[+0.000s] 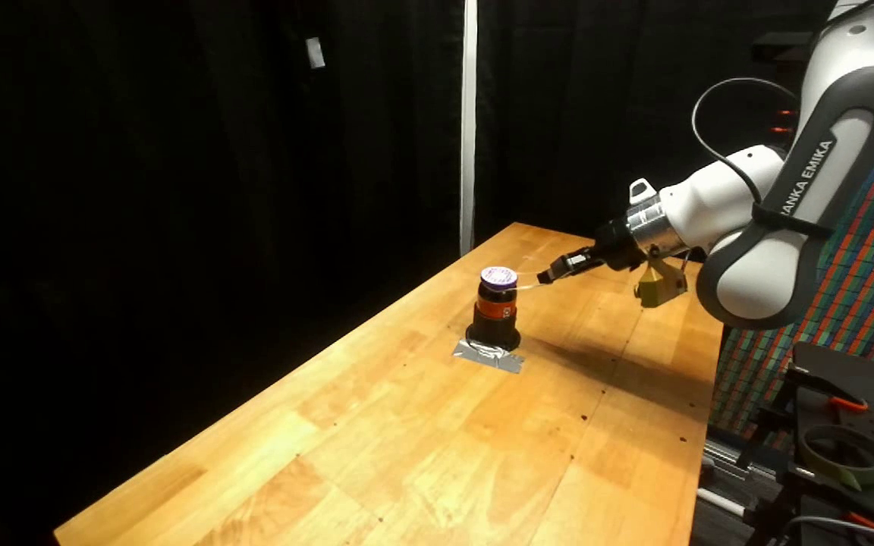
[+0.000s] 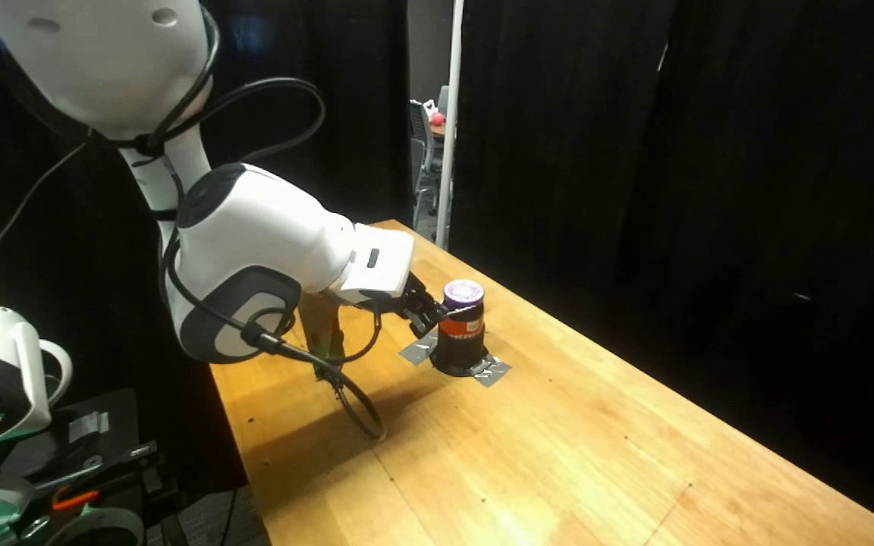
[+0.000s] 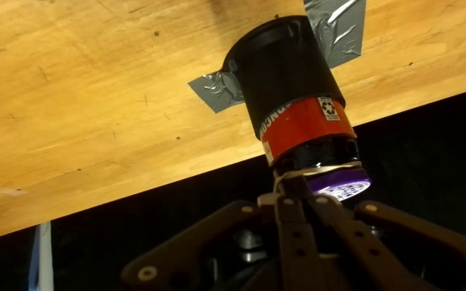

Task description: Put the band on the brown coffee cup

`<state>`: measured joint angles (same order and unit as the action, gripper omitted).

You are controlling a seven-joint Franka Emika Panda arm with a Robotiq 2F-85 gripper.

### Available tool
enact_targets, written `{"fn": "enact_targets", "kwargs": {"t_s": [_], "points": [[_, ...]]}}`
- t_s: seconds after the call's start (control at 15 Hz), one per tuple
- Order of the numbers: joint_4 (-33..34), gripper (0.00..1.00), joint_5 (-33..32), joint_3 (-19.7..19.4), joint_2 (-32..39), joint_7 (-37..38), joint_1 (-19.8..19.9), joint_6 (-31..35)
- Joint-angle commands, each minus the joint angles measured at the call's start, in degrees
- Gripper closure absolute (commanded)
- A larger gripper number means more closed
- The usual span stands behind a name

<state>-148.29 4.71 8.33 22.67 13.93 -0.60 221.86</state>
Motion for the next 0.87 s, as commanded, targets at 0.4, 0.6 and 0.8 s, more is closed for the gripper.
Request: {"fn": "enact_targets", "kwargs": {"t_s": [0.4, 0.6, 0.8], "points": [[-0.6, 1.0, -12.0, 1.0, 9.1, 11.9, 6.0, 22.0], [-0.7, 0.91, -10.8, 0.6, 8.6, 10.6, 5.6, 18.3], [-0.7, 0.73, -10.8, 0.7, 8.7, 10.6, 5.6, 18.0]]}}
